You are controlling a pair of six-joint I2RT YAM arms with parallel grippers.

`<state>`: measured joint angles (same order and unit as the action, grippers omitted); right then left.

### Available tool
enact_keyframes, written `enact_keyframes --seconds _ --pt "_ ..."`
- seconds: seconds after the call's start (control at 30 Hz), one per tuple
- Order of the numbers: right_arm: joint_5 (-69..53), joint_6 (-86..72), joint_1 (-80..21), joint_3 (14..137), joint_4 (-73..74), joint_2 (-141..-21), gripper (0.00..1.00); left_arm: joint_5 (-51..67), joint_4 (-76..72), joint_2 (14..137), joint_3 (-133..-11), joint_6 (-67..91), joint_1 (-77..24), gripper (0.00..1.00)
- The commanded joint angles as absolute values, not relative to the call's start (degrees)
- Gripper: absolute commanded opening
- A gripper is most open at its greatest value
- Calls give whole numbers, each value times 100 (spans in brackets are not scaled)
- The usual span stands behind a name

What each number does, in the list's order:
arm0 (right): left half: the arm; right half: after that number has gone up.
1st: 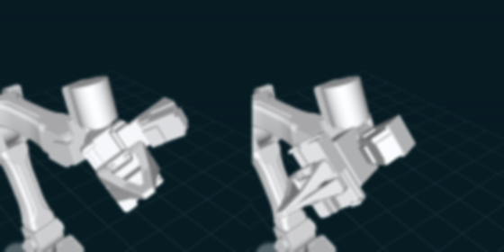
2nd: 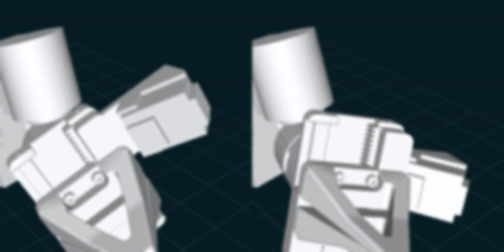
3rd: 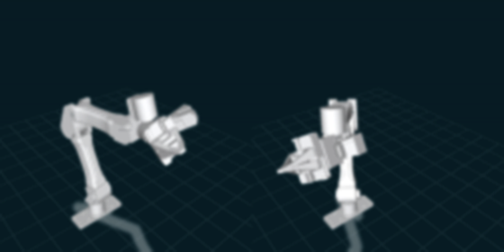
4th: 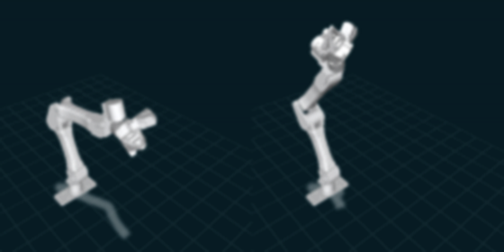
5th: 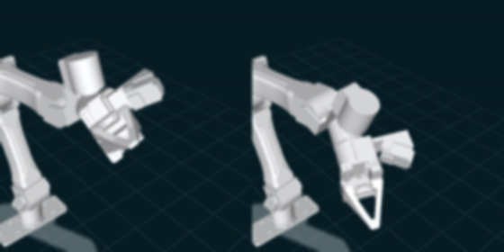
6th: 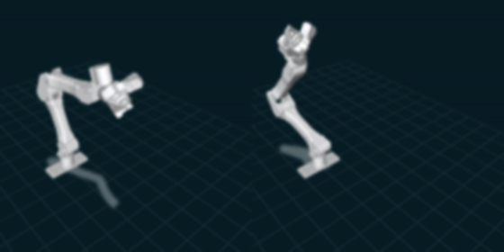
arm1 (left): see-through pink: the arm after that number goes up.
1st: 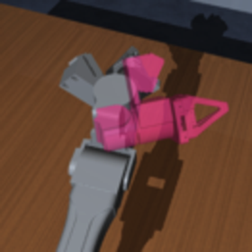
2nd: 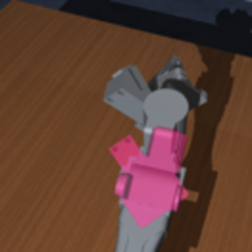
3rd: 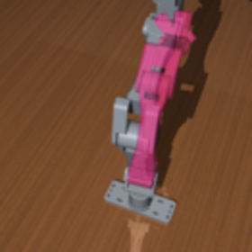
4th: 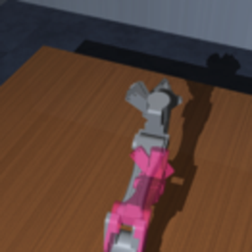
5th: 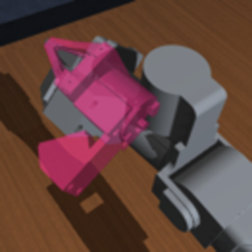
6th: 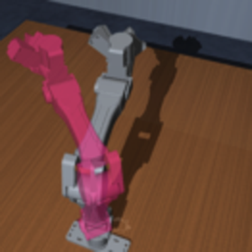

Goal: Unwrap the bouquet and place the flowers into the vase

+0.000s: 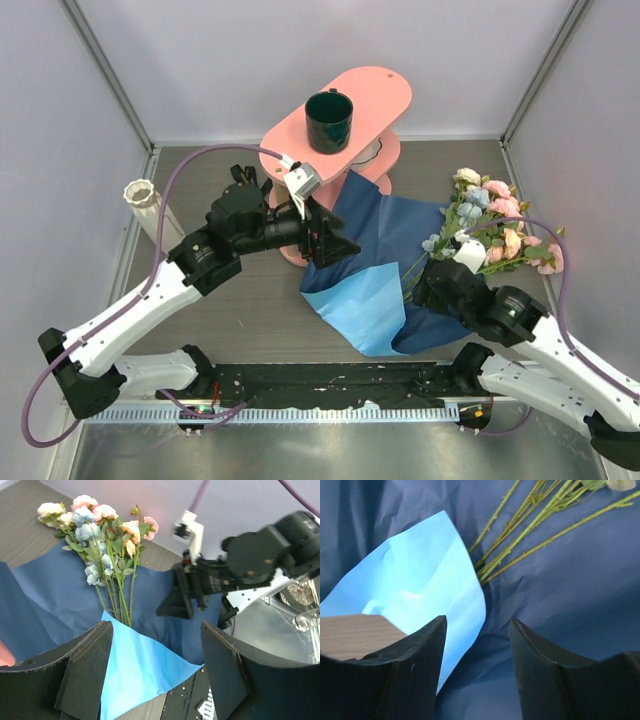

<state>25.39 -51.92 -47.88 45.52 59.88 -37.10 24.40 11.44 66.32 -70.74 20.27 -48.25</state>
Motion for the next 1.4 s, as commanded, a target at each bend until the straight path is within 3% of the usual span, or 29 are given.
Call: enact_keyframes --seconds 0.0,0.23,0.43,0.57,0.77,1.07,1.37 --pt "3303 -5273 -4790 4947 5538 -4444 60 2268 826 6267 -6926 1417 -5236 76" --pt "3657 -5221 -4606 4896 4879 -5596 60 1495 958 6003 -6794 782 -5871 77" --pt "3753 -5238 -4588 4193 4571 -5985 45 1239 1002 6038 -6785 773 -6073 78" --pt "3622 -5089 -4588 3737 4010 -5977 41 1371 993 6082 -6794 870 -6108 78" --pt "1937 -4395 -4623 3384 2570 -6082 29 1301 993 6117 -6785 844 -6135 78" --pt "-367 -4525 -4702 2752 969 -5274 26 1380 1028 6381 -6820 896 -6179 78" --pt "-1379 -4860 -4720 2048 404 -4553 26 1424 1107 6600 -6873 949 -6205 77"
